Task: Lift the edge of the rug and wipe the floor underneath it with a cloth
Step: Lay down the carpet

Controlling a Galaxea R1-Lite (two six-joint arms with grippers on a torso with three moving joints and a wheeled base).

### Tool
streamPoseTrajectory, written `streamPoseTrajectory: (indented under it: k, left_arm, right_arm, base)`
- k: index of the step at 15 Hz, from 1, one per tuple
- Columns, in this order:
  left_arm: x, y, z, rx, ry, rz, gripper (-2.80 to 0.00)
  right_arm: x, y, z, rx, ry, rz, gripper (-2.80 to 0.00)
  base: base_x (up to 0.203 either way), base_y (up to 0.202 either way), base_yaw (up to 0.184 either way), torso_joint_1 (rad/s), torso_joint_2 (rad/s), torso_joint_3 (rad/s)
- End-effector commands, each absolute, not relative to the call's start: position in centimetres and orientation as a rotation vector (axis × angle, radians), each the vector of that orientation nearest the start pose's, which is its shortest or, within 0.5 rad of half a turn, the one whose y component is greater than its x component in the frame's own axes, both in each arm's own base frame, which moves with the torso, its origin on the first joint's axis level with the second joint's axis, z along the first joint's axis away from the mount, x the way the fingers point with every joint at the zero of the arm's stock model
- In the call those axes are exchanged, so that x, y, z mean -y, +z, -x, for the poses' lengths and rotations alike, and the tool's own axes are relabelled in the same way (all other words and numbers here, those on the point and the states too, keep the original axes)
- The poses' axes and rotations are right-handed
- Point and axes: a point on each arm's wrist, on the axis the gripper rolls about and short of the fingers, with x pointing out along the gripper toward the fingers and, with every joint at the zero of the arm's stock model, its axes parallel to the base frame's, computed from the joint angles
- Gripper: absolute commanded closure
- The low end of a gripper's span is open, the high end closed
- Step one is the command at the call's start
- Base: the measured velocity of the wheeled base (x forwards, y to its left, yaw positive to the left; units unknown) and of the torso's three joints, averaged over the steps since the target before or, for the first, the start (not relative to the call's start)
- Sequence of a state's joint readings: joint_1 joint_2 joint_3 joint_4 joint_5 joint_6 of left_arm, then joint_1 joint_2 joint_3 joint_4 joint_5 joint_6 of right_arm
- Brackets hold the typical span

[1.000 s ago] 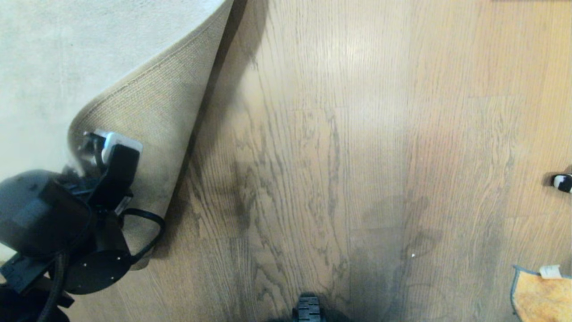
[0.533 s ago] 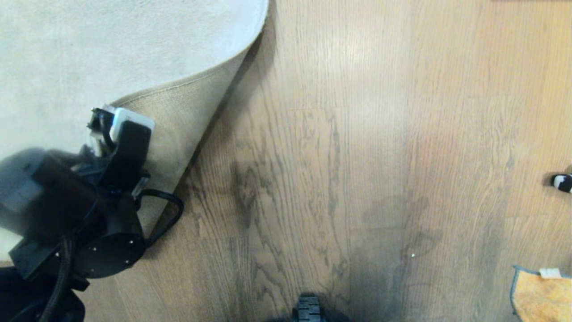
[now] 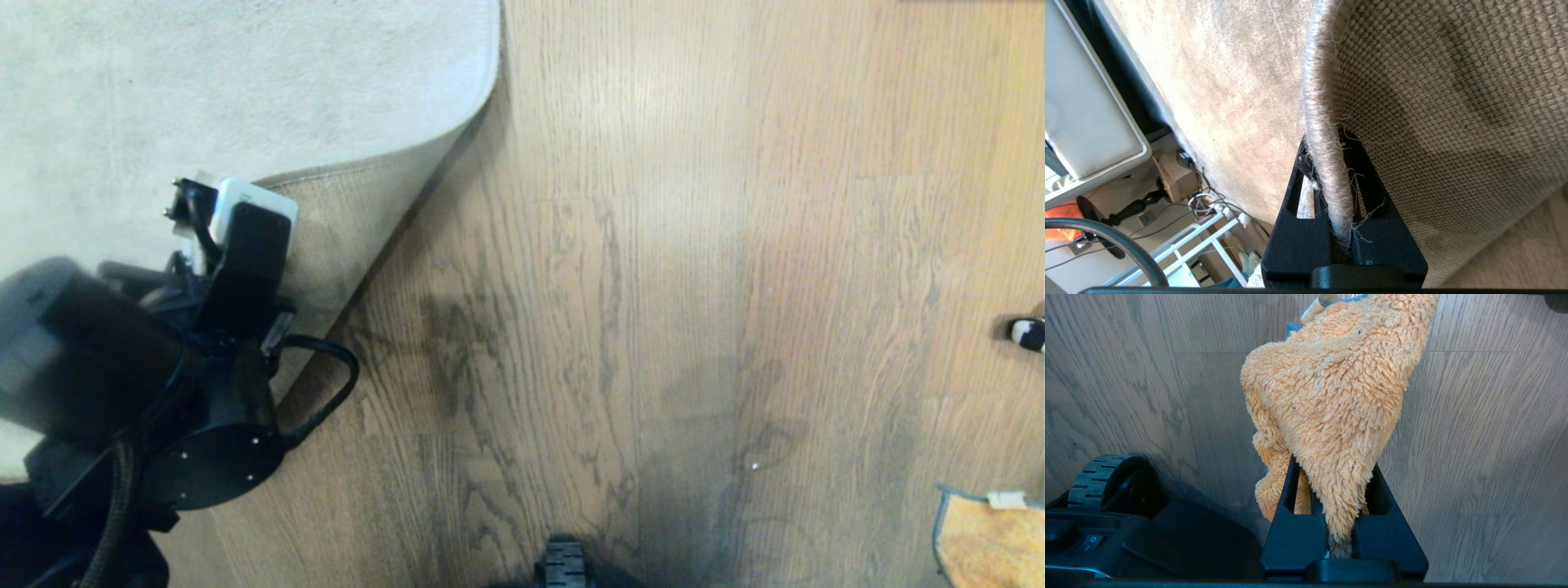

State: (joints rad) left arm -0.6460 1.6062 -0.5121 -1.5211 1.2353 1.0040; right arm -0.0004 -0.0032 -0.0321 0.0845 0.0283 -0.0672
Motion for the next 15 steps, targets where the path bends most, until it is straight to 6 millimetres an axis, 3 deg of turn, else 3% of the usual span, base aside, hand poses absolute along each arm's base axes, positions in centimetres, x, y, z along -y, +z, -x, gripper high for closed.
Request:
streamPoseTrajectory:
  k: [1, 6, 7, 15]
  left_arm:
    - [12.5, 22.0, -19.9, -0.032, 0.649, -0.579, 0.00]
    - [12.9, 21.8, -19.4, -0.047, 0.650, -0.560, 0.00]
    - [12.9, 21.8, -19.4, -0.048, 0.652, -0.558, -2.80]
    - [13.9, 22.1, -18.8, -0.030, 0.618, -0.517, -2.80]
  right_arm:
    - [-0.1, 7.6, 2.5, -0.053, 0.031, 0.068, 0.00]
    - [-0.1, 7.6, 2.5, -0.053, 0.030, 0.067, 0.00]
    - [-0.1, 7.6, 2.5, -0.052, 0.031, 0.067, 0.00]
    - [-0.1, 7.6, 2.5, -0.052, 0.030, 0.067, 0.00]
  base:
    - [0.000, 0.000, 0.000, 0.000, 0.00, 0.000]
    - [0.000, 0.000, 0.000, 0.000, 0.00, 0.000]
    - [0.000, 0.000, 0.000, 0.000, 0.00, 0.000]
    - [0.000, 0.000, 0.000, 0.000, 0.00, 0.000]
